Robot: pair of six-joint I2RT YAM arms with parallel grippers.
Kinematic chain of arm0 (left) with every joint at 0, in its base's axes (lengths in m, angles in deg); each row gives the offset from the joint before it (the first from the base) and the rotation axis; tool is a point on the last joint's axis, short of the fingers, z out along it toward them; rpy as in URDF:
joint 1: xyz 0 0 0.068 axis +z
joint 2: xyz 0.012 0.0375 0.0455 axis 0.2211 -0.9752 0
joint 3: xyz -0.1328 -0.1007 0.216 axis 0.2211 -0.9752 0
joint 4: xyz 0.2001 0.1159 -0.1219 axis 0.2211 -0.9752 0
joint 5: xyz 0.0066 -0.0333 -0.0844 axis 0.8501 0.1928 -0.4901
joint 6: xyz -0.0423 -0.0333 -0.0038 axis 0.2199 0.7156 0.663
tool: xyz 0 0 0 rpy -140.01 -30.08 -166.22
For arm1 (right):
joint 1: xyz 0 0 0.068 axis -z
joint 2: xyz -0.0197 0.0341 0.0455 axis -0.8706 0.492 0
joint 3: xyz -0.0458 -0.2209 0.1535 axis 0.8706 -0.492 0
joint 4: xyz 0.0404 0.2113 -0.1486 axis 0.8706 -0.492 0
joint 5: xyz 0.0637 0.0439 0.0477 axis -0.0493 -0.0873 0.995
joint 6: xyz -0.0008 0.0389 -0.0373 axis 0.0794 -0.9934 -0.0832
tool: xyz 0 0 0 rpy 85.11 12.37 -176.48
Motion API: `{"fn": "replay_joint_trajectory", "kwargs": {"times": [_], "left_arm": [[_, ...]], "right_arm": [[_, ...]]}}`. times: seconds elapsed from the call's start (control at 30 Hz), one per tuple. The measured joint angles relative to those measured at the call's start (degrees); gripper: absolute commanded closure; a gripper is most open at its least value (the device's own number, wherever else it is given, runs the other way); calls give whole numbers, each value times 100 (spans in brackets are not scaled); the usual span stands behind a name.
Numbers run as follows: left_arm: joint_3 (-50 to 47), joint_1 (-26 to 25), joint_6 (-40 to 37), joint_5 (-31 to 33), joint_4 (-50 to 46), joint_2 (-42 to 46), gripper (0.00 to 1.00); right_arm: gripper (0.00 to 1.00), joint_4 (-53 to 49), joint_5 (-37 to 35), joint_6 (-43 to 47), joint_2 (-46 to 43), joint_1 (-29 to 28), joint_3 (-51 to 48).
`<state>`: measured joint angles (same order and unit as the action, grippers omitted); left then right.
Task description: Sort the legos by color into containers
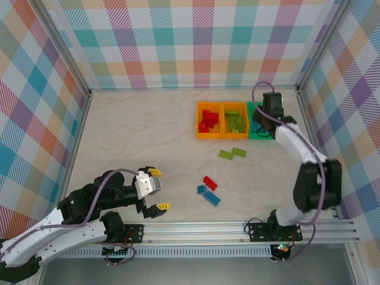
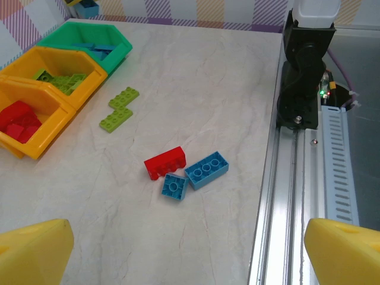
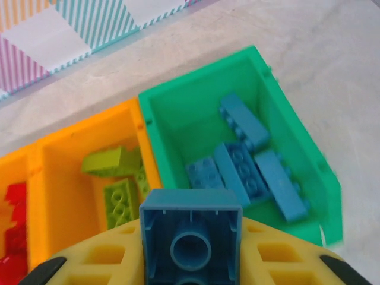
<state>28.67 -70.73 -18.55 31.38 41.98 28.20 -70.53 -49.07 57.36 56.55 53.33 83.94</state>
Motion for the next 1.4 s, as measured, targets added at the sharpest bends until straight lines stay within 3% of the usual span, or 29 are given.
{"fn": "replay_joint_trajectory", "kwargs": {"times": [0.1,0.17,0.3,0.5,0.73,0.83,0.93,1.03,1.17,1.4], "left_arm": [[-4,15,-2,15,20,-87,0],[-20,20,-2,20,37,-94,0],[-28,42,0,173,33,-127,0],[-28,52,2,365,33,-256,0],[-26,133,122,538,35,-376,0],[-26,214,127,560,31,-382,0],[-26,334,68,387,17,-323,0],[-26,393,-72,17,-11,-243,0],[-26,407,-245,-387,-142,-251,0],[-26,411,-374,-597,-273,-367,0]], "right_arm": [[74,83,81,219,918,170,616],[58,72,118,299,1456,273,984],[43,-83,251,321,2028,391,1453],[39,-240,470,282,1716,439,1443],[39,-142,1882,81,-820,350,-564],[40,-125,2277,256,-1834,-116,-1211],[42,-243,2245,675,-2269,-855,-1513],[40,-321,1886,1346,-2203,-1537,-1696],[20,-461,1340,2621,-1606,-1958,-1738],[19,-986,866,4151,-118,-2035,-1276]]}}
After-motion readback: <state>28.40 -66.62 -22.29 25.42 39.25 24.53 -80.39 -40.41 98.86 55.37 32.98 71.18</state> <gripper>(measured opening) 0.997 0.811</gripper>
